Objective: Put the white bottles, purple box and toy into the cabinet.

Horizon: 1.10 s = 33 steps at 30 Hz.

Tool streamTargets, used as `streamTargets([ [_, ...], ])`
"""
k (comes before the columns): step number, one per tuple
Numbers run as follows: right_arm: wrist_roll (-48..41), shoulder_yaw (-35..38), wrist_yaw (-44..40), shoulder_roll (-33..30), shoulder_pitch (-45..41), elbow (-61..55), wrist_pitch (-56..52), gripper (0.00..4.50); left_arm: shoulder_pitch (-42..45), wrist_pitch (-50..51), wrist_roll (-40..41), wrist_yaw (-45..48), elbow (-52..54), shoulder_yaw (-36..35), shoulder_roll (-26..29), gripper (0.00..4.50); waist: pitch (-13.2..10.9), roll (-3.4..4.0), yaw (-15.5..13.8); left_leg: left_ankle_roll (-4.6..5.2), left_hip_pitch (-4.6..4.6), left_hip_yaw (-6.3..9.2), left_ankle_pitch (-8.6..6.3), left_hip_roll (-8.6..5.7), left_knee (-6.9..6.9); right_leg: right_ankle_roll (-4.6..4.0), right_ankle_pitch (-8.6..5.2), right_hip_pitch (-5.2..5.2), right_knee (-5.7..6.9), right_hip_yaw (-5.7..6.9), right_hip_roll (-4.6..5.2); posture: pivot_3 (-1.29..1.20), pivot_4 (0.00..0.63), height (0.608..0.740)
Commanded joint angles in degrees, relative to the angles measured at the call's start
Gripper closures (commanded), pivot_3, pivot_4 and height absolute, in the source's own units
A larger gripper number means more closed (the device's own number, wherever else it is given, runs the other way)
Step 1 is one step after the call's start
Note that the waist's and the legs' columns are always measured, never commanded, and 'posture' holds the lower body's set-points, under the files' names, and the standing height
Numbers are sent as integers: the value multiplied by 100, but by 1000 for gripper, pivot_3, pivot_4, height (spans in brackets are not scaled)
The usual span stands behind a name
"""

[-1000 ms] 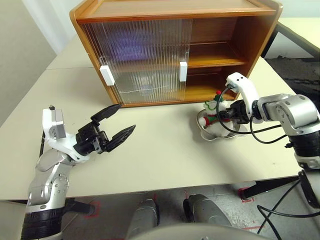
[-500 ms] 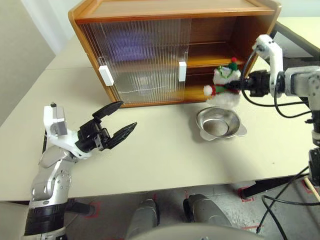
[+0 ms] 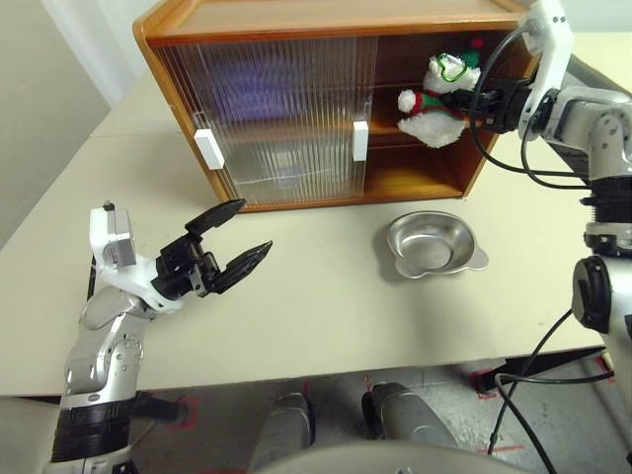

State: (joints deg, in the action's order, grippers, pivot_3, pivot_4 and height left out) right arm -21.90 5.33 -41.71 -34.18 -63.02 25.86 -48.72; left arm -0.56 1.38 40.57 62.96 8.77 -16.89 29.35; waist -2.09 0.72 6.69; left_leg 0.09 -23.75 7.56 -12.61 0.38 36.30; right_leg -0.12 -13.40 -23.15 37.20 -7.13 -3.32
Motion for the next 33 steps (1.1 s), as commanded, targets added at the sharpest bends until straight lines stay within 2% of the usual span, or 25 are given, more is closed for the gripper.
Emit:
streamTargets([
  [1, 171, 98, 209, 117, -193, 357, 506, 4349, -40, -34, -52, -23, 19, -15, 11, 0, -1, 1, -2, 0, 0, 0, 0, 0, 0, 0, 0, 0, 1, 0, 0, -176, 50, 740],
  [7, 629, -134, 348, 270, -216, 870, 1413, 4353, -150, -82, -48, -79, 82, -49, -13, 0, -1, 1, -4, 0, 0, 0, 0, 1, 5, -4, 5, 0, 2, -1, 0, -162, 48, 740],
  [21, 990, 43, 416, 494, -900, 1991, 2734, 4372, -322, -98, 16, -143, 204, -122, -3, 0, -1, 3, 10, 12, 3, -1, 9, 1, 21, -20, 25, 1, 3, -4, 0, -148, 43, 740],
  [29, 1332, -231, 159, 481, -680, 1983, 3098, 4373, -324, -83, 34, -143, 208, -173, 54, 0, -1, 5, 16, 12, 3, -1, 10, 2, 14, -32, 33, -7, 5, -2, 0, -150, 42, 740],
  [33, 1363, -218, 230, 578, -623, 1928, 3210, 4374, -318, -87, -6, -136, 174, -182, 106, 0, -1, 6, 36, 12, 3, -1, 10, 3, 13, -69, 45, -6, 5, -2, -1, -151, 44, 740],
])
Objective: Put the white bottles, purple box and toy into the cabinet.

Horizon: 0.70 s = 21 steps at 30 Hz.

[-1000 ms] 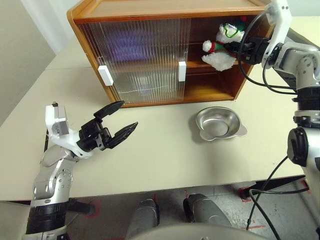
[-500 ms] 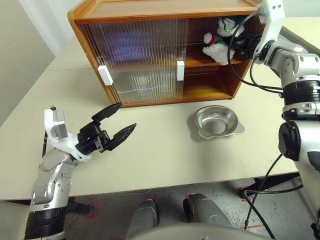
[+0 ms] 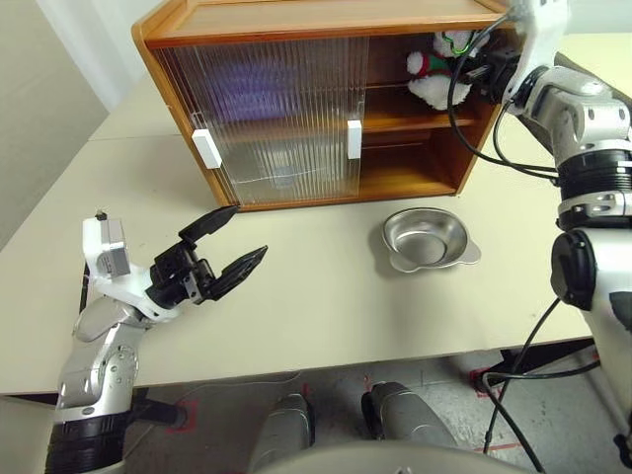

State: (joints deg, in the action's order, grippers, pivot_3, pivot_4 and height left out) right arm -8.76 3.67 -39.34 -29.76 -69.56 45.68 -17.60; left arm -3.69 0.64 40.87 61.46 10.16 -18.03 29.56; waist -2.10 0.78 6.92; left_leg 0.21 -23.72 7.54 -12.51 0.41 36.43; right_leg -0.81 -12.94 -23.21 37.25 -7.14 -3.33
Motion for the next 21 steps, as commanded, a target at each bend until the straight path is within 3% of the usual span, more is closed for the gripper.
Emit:
streamTargets([
  [1, 55, -47, 13, 156, 20, -46, 109, 4374, -5, -16, -45, 13, 24, -72, 94, 0, 0, 0, 24, 0, 0, -1, 0, 0, 0, 0, -1, 0, 0, -1, 0, -150, 46, 740],
  [5, 313, -213, 163, 197, 62, 10, 267, 4374, -17, -15, -27, 9, 20, -95, 128, 0, 0, 0, 55, 1, 0, -1, 1, 0, 0, 1, -3, 0, -1, -2, 0, -147, 47, 740],
  [6, 343, -225, 191, 217, 74, 19, 295, 3658, -20, -17, -26, 3, 22, -106, 134, 0, 0, 0, 57, 1, 0, -1, 1, 0, 0, 1, -3, 0, -1, -2, 0, -147, 47, 740],
  [9, 363, -194, 213, 269, 54, 41, 309, 2720, -18, -13, -17, 3, 17, -129, 152, 0, 0, 0, 75, 1, 1, -1, 1, 2, -4, 0, -5, -1, 0, -1, 0, -145, 48, 740],
  [16, 385, -157, 211, 272, -2, 94, 333, 52, -8, -7, -15, 21, -2, -153, 145, 0, 0, 0, 39, 3, 0, -1, 2, 6, -14, -3, -12, 0, -1, 4, -1, -149, 49, 740],
  [21, 394, -161, 189, 252, -9, 99, 331, 18, 24, -1, -12, 21, -13, -150, 146, 0, 0, 0, 5, -1, -6, -2, -1, 5, -12, 8, -16, -1, -3, 7, 4, -149, 48, 740],
])
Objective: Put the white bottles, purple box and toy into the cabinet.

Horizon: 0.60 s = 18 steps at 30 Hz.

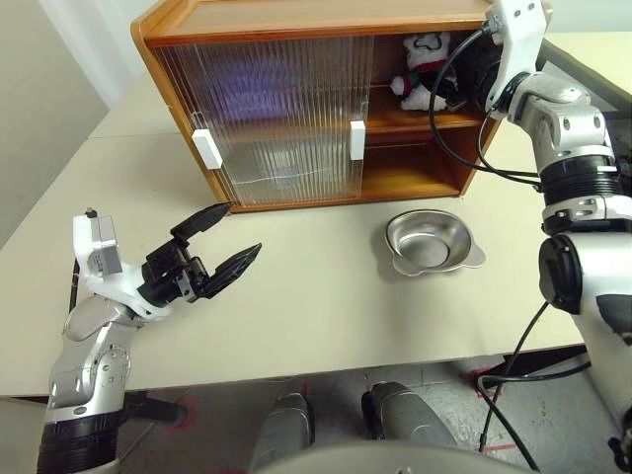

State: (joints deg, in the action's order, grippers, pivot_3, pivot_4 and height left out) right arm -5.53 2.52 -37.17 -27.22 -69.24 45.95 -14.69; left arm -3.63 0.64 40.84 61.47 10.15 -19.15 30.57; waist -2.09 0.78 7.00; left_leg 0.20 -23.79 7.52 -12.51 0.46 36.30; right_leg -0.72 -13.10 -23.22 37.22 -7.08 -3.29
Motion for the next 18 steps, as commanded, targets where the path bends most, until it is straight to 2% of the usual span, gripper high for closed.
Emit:
streamTargets([
  [1, 73, -47, -33, -2, -40, 69, 38, 18, 21, -2, -10, 21, -13, -39, 44, 0, 0, 0, -5, -1, 0, 0, -1, 0, 0, 1, 0, 0, 0, 1, 0, -149, 48, 740],
  [10, 22, -35, -206, -63, 4, -87, -116, 18, 0, -4, -20, 0, 13, -49, 43, 0, 0, 0, -22, -1, 1, 0, -1, 1, -3, 7, 4, -1, 1, 4, 0, -148, 47, 740],
  [18, -825, 258, -1600, -794, 743, -1418, -1301, 18, -83, 19, 8, -11, 63, -107, 57, 0, 0, -2, -96, -2, 0, -1, -1, -1, 3, 7, -6, 5, 0, 4, 0, -148, 61, 740],
])
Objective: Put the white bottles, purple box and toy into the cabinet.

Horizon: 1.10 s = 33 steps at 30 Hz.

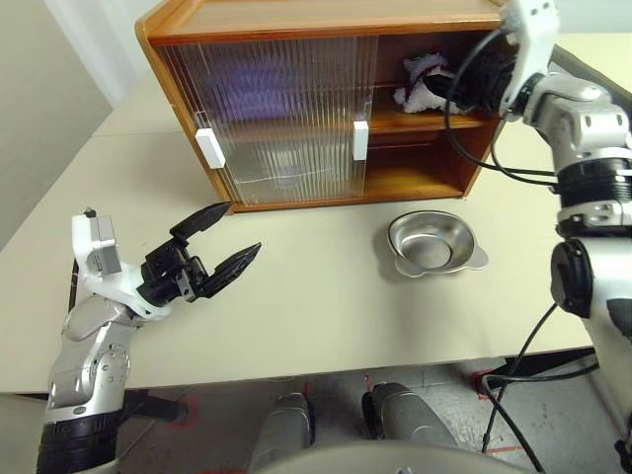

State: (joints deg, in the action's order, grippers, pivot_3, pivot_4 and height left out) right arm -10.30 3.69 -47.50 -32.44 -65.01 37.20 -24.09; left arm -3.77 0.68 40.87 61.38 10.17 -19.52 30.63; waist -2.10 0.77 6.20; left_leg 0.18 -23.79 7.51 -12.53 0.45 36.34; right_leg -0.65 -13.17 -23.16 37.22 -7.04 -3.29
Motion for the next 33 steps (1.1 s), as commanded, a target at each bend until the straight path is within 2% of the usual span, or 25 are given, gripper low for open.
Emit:
streamTargets([
  [1, -469, 140, -840, -414, 502, -783, -396, 18, -86, 17, 7, 0, 68, -72, 48, 0, 0, -1, -31, 0, 0, -1, 0, -1, 1, 1, -2, 2, -1, 0, 0, -149, 62, 740],
  [5, -1007, 57, -2128, -992, 1349, -1718, -461, 18, -110, 36, 11, 12, 71, -61, 44, 0, -2, -1, -44, -3, 2, -6, -1, -6, 9, 9, -14, 13, -1, -3, 0, -163, 66, 740],
  [12, -1581, 21, -2757, -1438, 1804, -2134, -1479, 18, -58, 76, 14, 31, 49, -24, 52, 0, -8, -8, 6, -7, 59, -17, 1, -10, 23, 53, -54, 70, 0, -13, -2, -178, 70, 740],
  [15, -1083, -335, -2429, -1703, 2032, -2146, -1636, 18, -23, 93, 15, 68, 9, -19, 76, 0, -10, -12, 4, -7, 79, -11, 1, -10, 27, 51, -56, 92, 0, -13, -1, -179, 71, 740],
  [18, -869, -328, -1873, -1726, 2121, -2009, -1929, 18, -9, 104, 17, 79, 10, -19, 78, 0, -13, -7, 9, -11, 76, -8, -1, -10, 31, 51, -56, 91, 0, -14, 2, -179, 70, 740],
  [20, -918, -194, -1669, -1676, 2191, -1984, -2082, 18, -25, 104, 8, 82, 28, -20, 69, 0, -15, -2, 8, -13, 69, -9, -3, -10, 30, 51, -56, 83, 0, -15, 3, -179, 71, 740],
  [25, -1164, -51, -1337, -1861, 2410, -1948, -3467, 18, -83, 106, 3, 88, 68, -33, 59, 0, -15, -2, -4, -19, 59, -11, -7, -10, 3, 48, -76, 66, 0, -15, 2, -176, 73, 740],
  [28, -1191, -111, -1397, -2024, 2774, -2075, -3571, 18, -92, 97, -28, 85, 55, -16, 54, 0, -16, -3, -33, -25, 54, -10, -15, -10, -5, 56, -102, 66, 0, -15, 2, -175, 75, 740],
  [33, -1623, 317, -1275, -2133, 2983, -1594, -4983, 18, -98, 84, -55, 86, 51, 24, 32, 0, -17, -4, -63, -21, 46, -12, -26, -13, -9, 73, -120, 62, 0, -17, 2, -169, 74, 740],
])
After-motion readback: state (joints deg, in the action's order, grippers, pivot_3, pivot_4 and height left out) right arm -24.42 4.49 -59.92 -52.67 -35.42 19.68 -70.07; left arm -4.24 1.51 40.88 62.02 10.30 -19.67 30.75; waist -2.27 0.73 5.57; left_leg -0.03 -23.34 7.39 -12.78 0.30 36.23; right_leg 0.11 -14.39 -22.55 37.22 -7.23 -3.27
